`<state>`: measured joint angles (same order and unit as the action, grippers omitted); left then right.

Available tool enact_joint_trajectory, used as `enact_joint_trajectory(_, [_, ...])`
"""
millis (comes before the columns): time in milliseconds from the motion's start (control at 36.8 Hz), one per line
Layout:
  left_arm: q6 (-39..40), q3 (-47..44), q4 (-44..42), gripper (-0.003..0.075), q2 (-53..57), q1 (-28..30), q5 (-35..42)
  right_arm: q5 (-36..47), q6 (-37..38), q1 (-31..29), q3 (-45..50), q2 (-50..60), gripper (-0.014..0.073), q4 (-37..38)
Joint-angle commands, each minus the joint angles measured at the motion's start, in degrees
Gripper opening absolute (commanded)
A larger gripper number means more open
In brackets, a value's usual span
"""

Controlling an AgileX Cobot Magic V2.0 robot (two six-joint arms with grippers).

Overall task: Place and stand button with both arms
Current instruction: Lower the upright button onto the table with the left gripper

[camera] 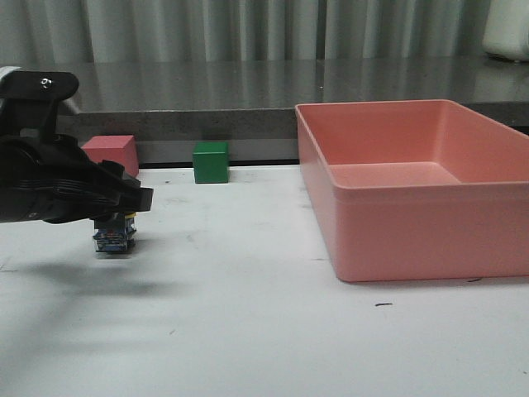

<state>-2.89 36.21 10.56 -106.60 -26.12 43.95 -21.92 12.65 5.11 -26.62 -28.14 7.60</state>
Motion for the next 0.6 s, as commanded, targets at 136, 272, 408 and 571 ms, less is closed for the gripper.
enact_joint_trajectory(136, [0.21, 0.84, 0.32, 0.0455, 2.05, -0.34, 5.21, 4.66, -0.53, -0.18, -1.51, 0.03, -0.0068, 1.15])
enact_joint_trajectory(272, [0.21, 0.84, 0.32, 0.0516, 2.05, -0.34, 5.0, 4.66, -0.53, -0.18, -1.51, 0.03, -0.0068, 1.15])
enact_joint_trajectory(408, [0.21, 0.84, 0.32, 0.0528, 2.05, -0.34, 5.0, 4.66, -0.53, -0.18, -1.51, 0.03, -0.0068, 1.15])
enact_joint_trajectory(571, [0.21, 0.84, 0.22, 0.0528, 3.87, -1.18, 4.56, 4.66, -0.53, -0.18, -1.51, 0.03, -0.0068, 1.15])
